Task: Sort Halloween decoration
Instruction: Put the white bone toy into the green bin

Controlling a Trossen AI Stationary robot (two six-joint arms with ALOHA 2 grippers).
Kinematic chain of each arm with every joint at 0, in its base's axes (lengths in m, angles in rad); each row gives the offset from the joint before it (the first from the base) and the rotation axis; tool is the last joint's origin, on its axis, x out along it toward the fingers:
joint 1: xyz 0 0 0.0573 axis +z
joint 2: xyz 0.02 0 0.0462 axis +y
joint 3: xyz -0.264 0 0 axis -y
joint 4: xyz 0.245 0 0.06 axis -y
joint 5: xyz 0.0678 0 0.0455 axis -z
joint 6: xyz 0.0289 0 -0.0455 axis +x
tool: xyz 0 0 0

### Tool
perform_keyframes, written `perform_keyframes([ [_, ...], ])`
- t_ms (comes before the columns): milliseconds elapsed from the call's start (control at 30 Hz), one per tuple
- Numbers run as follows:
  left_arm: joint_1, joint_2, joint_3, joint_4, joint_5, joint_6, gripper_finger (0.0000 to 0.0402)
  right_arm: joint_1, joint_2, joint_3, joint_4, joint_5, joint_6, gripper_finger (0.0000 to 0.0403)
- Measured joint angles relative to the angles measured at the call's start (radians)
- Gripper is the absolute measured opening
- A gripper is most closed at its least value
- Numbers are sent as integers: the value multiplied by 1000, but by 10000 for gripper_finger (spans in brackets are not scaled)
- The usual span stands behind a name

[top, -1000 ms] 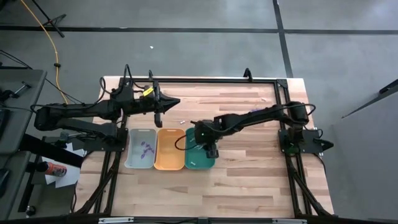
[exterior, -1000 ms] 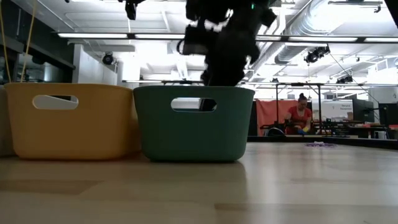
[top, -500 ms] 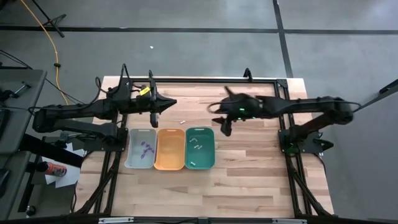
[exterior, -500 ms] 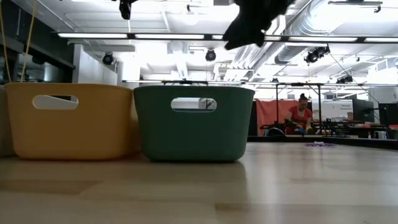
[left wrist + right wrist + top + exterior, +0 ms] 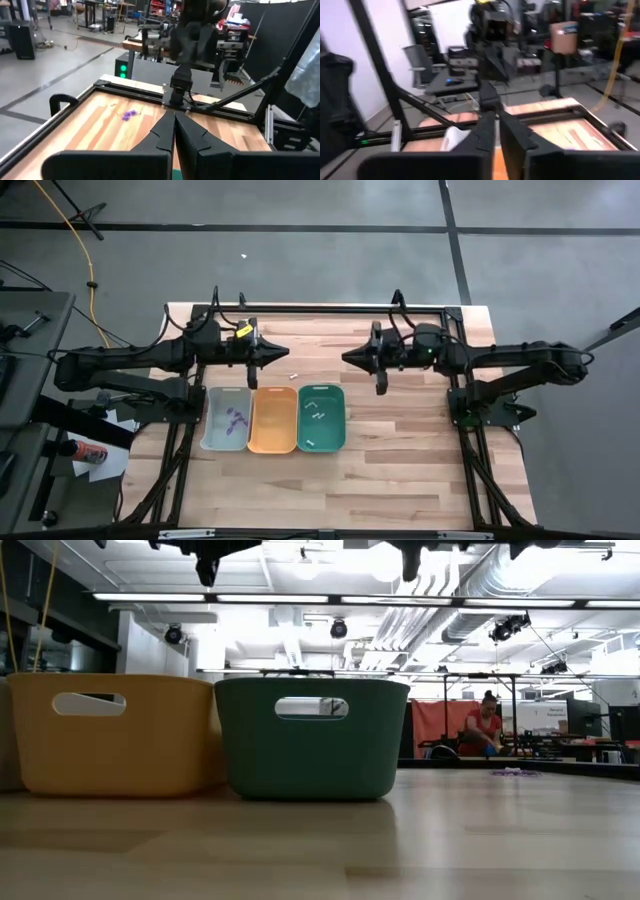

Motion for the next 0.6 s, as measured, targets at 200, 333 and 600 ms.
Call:
perform_keyframes([
  [200,0,0,0,-11,0,-10,0,-21,1,14,-1,-84,-14,14],
  [333,0,0,0,-15,-1,-28,0,-22,0,14,-1,-90,1,4],
  [600,-1,0,0,-16,-16,-101,0,-22,0,14,-1,-92,32,3],
])
